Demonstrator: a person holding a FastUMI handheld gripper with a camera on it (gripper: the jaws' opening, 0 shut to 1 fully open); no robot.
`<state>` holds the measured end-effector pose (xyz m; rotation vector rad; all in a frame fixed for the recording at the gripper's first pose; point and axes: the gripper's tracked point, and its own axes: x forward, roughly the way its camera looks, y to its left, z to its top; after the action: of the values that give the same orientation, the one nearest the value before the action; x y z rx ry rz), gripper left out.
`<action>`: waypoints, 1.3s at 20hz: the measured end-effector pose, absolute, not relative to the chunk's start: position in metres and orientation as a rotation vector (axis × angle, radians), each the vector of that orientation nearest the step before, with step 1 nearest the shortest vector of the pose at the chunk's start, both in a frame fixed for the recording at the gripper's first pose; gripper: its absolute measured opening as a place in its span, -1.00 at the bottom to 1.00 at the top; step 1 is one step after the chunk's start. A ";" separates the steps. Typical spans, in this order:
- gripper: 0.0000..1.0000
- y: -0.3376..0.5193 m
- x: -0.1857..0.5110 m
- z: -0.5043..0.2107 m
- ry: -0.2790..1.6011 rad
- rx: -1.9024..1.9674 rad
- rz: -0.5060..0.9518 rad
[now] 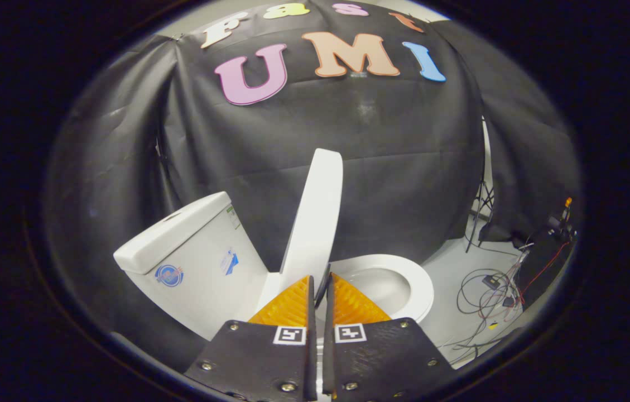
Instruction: Open the toilet lid.
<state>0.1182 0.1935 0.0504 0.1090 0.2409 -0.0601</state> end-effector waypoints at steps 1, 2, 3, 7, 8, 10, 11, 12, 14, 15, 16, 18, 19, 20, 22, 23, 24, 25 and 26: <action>-0.91 0.198 0.118 0.052 0.236 0.092 -0.053; -0.91 0.202 0.118 0.055 0.230 0.078 -0.049; -0.90 0.207 0.116 0.056 0.223 0.063 -0.045; -0.91 0.228 0.114 0.062 0.205 0.025 -0.027; -0.90 0.234 0.113 0.063 0.200 0.017 -0.018; -0.90 0.245 0.113 0.067 0.189 -0.001 -0.003; -0.91 0.248 0.113 0.067 0.187 -0.004 0.001; -0.90 0.254 0.113 0.069 0.179 -0.006 0.007; -0.90 0.264 0.113 0.071 0.170 -0.007 0.027; -0.91 0.270 0.113 0.072 0.166 -0.006 0.039; -0.89 0.276 0.114 0.073 0.160 -0.006 0.054; -0.89 0.286 0.114 0.075 0.155 -0.004 0.074; -0.89 0.291 0.114 0.073 0.152 -0.007 0.083; -0.89 0.295 0.114 0.074 0.146 -0.017 0.095; -0.89 0.303 0.113 0.074 0.141 -0.021 0.117; -0.89 0.306 0.112 0.073 0.142 -0.011 0.131; -0.89 0.309 0.112 0.072 0.142 0.007 0.148; -0.89 0.312 0.113 0.072 0.147 0.032 0.168; -0.89 0.315 0.114 0.072 0.153 0.065 0.185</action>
<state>0.1135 0.3152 0.0724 0.0647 0.1531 0.1854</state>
